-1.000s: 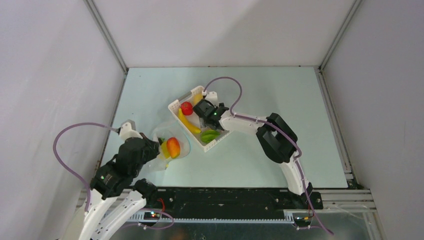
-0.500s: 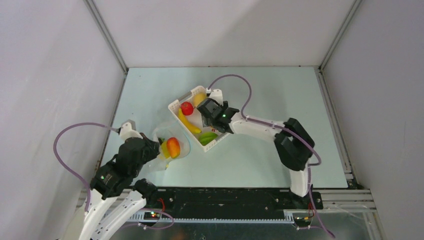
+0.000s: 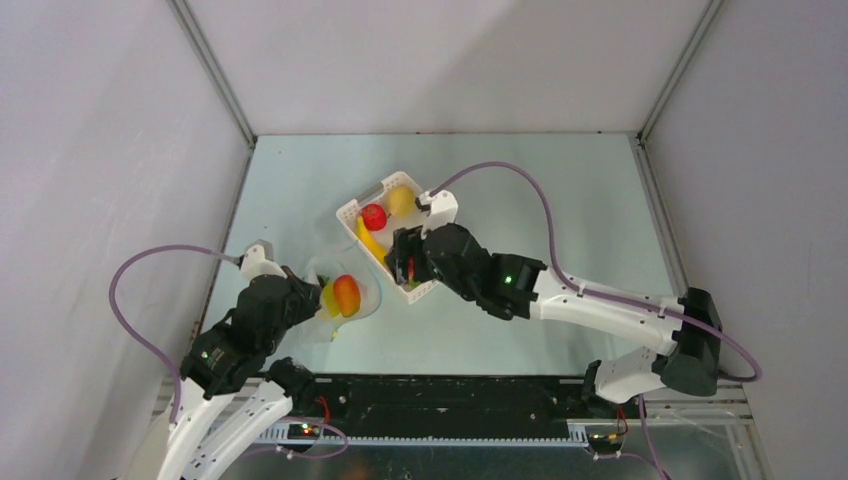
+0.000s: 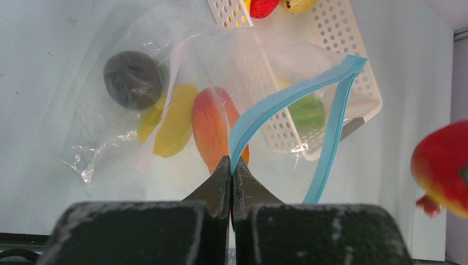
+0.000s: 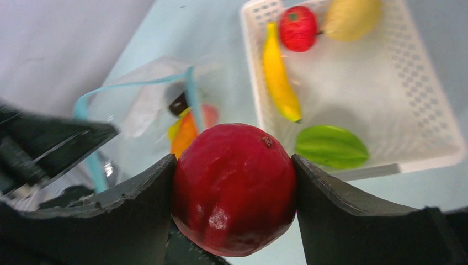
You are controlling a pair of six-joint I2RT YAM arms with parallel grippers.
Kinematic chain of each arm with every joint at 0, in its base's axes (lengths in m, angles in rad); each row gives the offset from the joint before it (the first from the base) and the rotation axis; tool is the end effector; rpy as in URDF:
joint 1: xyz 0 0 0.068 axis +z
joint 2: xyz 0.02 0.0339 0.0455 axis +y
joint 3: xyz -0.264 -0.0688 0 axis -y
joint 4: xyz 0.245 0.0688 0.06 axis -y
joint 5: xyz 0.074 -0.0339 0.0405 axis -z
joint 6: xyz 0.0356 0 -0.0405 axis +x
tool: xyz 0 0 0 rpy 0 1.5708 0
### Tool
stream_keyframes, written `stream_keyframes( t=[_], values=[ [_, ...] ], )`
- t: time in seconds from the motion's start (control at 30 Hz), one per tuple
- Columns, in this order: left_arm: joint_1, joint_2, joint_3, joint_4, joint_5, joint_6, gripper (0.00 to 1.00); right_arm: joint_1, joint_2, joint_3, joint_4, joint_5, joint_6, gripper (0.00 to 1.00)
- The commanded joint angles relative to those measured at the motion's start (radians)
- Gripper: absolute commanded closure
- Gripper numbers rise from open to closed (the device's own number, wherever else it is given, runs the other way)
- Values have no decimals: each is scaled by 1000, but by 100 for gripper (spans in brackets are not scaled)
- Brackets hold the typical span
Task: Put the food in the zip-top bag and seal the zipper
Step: Pick up the fake fruit from the bin, then place the fake fruit in the zipper food storage bag.
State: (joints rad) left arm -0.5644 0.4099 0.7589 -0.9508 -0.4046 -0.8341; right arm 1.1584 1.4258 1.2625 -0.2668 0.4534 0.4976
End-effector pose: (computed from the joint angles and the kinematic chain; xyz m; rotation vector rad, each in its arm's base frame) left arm 0.0713 -0.0286 0.2985 -0.5143 2.0801 -0.3873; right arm 0.1464 0.2958 0.3499 -0.3667 1.9756 0.6291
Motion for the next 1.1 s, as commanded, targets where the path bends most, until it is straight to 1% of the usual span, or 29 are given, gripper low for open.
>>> stream_keyframes(
  t=[0.0,0.1,0.17,0.23,0.33,0.4,0.5,0.57,0.67,0.7,0.77,0.87,1.0,1.07],
  values=[
    [-3,0,29,10,20,-10,100,61,-11,-18,147,-101,-18,47],
    [-2,1,33,18,31,-5,100,81,28,-18,230,-189,-18,47],
    [-3,6,37,15,38,-3,100,84,57,-18,292,-221,-4,47],
    [-2,8,39,16,44,-1,100,85,86,-10,344,-232,11,47],
    [-2,9,35,35,66,6,100,86,139,10,376,-253,31,47],
    [-3,13,30,43,78,7,100,86,183,27,393,-242,47,47],
    [-3,15,24,46,82,5,100,86,265,81,354,-171,84,47],
    [-3,13,22,47,92,4,100,87,308,120,327,-136,95,45],
    [-3,7,25,41,100,3,100,86,355,161,326,-122,106,41],
    [-3,1,25,40,102,3,100,87,377,169,323,-124,105,36],
    [-3,-8,23,40,102,1,100,87,410,209,296,-127,108,30],
    [-3,-20,19,34,100,-2,100,87,445,258,246,-131,119,26],
    [-3,-23,23,24,93,-5,100,91,453,258,255,-153,128,19],
    [-3,-24,24,22,95,-8,100,92,457,261,254,-155,123,14]
  ],
)
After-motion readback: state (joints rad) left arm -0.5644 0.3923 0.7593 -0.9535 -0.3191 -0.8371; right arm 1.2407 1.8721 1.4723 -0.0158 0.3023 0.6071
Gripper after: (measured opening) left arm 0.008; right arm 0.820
